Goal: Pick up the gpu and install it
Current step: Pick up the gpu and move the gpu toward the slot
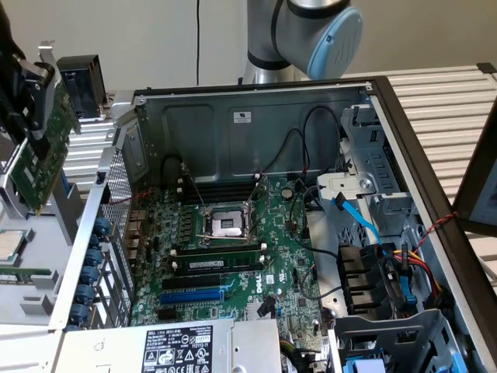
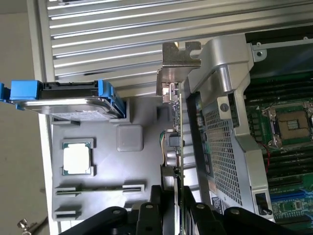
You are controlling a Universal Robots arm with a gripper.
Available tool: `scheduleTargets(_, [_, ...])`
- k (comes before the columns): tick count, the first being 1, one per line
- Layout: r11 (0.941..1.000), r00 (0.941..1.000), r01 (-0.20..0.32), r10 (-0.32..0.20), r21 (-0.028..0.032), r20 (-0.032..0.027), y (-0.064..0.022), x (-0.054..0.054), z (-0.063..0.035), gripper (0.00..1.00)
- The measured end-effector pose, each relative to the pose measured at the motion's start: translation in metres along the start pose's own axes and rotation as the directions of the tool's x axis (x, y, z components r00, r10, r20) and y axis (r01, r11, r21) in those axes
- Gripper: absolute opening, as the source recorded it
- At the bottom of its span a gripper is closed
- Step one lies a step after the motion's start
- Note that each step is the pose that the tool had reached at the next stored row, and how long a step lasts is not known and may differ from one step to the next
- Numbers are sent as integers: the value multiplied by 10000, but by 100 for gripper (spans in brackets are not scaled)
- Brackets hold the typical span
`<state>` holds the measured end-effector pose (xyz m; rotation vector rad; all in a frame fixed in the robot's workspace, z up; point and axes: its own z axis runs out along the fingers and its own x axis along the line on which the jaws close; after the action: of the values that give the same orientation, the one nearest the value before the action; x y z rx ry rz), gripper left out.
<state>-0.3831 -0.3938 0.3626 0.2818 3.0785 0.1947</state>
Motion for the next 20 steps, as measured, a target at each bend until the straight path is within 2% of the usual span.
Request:
scheduleTargets(4, [10000,9997,-30,31,45,-245,3,-45,-93,28])
scheduleTargets(10, [9999,9985,-65,71,103,-544,10,-167,-238,28])
scheduleTargets(11, [9999,9981,-72,78,116,-606,11,-186,-254,28])
scheduleTargets(14, [9998,9964,-98,111,162,-840,12,-231,-264,28])
scheduleTargets(16, [9998,9953,-111,128,187,-965,13,-254,-263,28])
scheduleTargets(18, [9997,9944,-120,141,202,-1047,13,-260,-262,28])
scheduleTargets(20, [9997,9943,-124,145,205,-1058,12,-261,-262,28])
